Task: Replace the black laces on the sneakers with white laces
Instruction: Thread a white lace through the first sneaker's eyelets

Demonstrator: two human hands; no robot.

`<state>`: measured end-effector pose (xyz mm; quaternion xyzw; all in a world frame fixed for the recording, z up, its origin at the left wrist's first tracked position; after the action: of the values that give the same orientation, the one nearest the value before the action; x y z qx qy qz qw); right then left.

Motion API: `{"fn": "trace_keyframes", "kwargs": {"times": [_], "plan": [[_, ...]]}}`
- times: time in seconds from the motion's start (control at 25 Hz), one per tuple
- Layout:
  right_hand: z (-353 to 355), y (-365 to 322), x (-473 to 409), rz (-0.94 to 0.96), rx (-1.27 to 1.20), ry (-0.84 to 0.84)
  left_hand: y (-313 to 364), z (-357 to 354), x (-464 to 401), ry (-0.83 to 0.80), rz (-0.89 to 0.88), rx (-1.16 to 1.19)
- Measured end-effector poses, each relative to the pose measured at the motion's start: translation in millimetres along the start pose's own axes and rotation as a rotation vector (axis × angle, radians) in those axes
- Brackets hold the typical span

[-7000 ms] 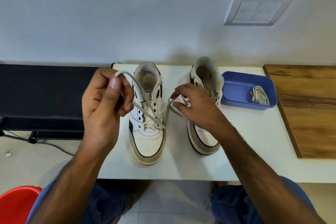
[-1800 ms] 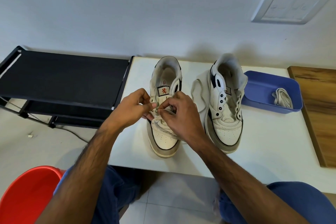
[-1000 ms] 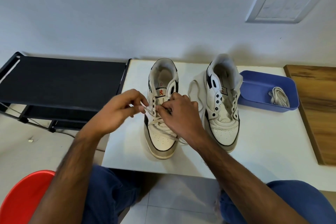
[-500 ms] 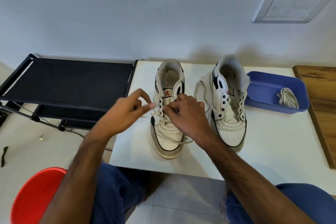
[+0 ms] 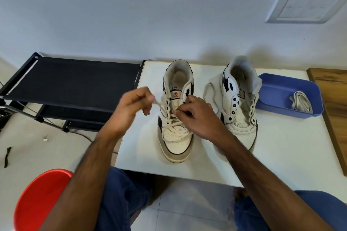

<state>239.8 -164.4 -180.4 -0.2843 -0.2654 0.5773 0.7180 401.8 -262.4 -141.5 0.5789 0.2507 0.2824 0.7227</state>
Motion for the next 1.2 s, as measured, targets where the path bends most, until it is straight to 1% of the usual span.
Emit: {"fn": "trace_keyframes", "kwargs": {"times": [0.08,0.12,0.16,0.2,0.24,0.28,0.32,0.36,0.4,0.44,0.52,0.56,0.6,0.64,0.68,0.72,0.76,0.8,0.84,0.92,1.04,1.08,1.12,1.16,1.2], "plan": [[-1,2,0,0.023,-0.010,-0.006,13,22,3,0.188,-0.118,0.567],[-1,2,0,0.024,-0.012,-0.011,13,34,6,0.279,-0.165,0.800],[-1,2,0,0.019,-0.013,-0.016,10,44,9,0.377,-0.192,0.941],[0,1,1,0.011,-0.018,-0.018,4,52,13,0.475,-0.195,1.009],[1,0,1,0.006,-0.030,-0.016,0,58,16,0.550,-0.180,1.029],[2,-1,2,0.002,-0.047,-0.014,-2,60,17,0.582,-0.160,1.022],[3,-2,2,-0.003,-0.061,-0.012,-1,59,17,0.566,-0.140,0.965],[3,-2,3,-0.009,-0.070,-0.010,3,54,14,0.517,-0.110,0.806],[3,-2,3,-0.012,-0.072,-0.010,8,45,10,0.436,-0.061,0.535],[3,-2,2,-0.014,-0.068,-0.010,10,32,5,0.320,0.001,0.185],[2,-3,2,-0.008,-0.052,-0.014,-4,2,1,0.011,0.143,-0.512],[2,-3,1,-0.002,-0.042,-0.014,-14,-10,1,-0.144,0.181,-0.781],[2,-3,1,0.001,-0.036,-0.014,-21,-19,1,-0.262,0.210,-0.935],[1,-2,1,0.002,-0.030,-0.012,-24,-24,1,-0.320,0.231,-1.005],[1,-2,1,0.002,-0.026,-0.011,-24,-25,-1,-0.346,0.231,-1.027],[1,-2,2,0.001,-0.022,-0.011,-23,-26,-3,-0.356,0.210,-1.011],[2,-2,2,0.000,-0.015,-0.013,-22,-25,-4,-0.344,0.188,-0.945],[2,-2,2,0.001,-0.009,-0.019,-20,-23,-4,-0.299,0.159,-0.830],[2,-2,2,0.001,-0.009,-0.025,-16,-18,-4,-0.212,0.118,-0.714],[2,-2,2,0.002,-0.013,-0.032,-5,3,-2,0.051,0.071,-0.438],[2,-2,2,0.024,-0.003,-0.020,3,44,11,0.563,0.105,0.167],[2,-1,2,0.030,-0.003,-0.015,3,53,15,0.688,0.105,0.344],[2,-1,3,0.032,-0.003,-0.013,2,57,19,0.776,0.103,0.479],[1,0,2,0.028,-0.001,-0.011,1,59,21,0.821,0.088,0.541],[1,0,2,0.023,0.003,-0.011,2,60,22,0.820,0.067,0.483]]}}
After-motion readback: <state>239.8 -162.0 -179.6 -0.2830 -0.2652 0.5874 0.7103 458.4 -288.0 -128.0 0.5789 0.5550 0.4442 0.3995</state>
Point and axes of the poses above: each hand's wrist, its own x-axis away from the middle knuckle, its own z-axis out of the back of the hand, y = z × x, the point moved 6 cm from there along -x, towards the middle knuckle, and after that the axes turned 1 degree about -z, right-handed, at the moved point
